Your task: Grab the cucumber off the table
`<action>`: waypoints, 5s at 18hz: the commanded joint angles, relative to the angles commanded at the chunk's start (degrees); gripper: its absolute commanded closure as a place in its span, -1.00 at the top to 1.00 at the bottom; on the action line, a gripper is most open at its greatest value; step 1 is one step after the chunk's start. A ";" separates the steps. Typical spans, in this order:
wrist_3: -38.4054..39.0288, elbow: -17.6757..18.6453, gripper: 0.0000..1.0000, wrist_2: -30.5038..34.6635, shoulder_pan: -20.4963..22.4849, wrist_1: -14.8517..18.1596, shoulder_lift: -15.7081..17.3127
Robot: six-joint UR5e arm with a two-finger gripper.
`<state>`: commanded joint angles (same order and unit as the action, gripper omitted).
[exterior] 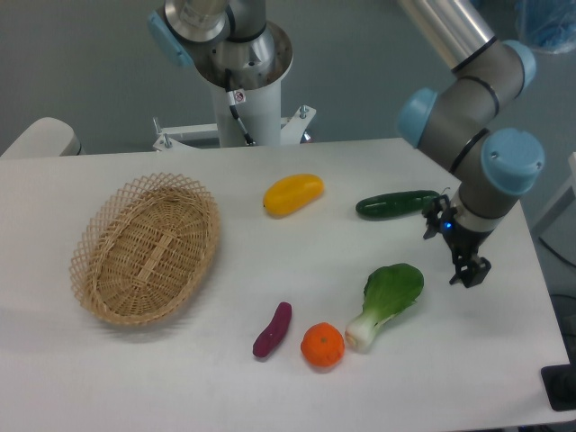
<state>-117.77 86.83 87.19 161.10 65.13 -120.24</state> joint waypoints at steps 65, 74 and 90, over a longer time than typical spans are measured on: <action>23.44 -6.22 -0.50 5.80 -8.52 -1.85 -2.89; 36.99 -14.22 -0.50 3.69 -12.83 -1.06 -8.17; 39.46 -18.98 -0.48 4.66 -13.97 3.52 -10.54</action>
<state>-78.31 67.85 91.84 147.13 68.64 -130.78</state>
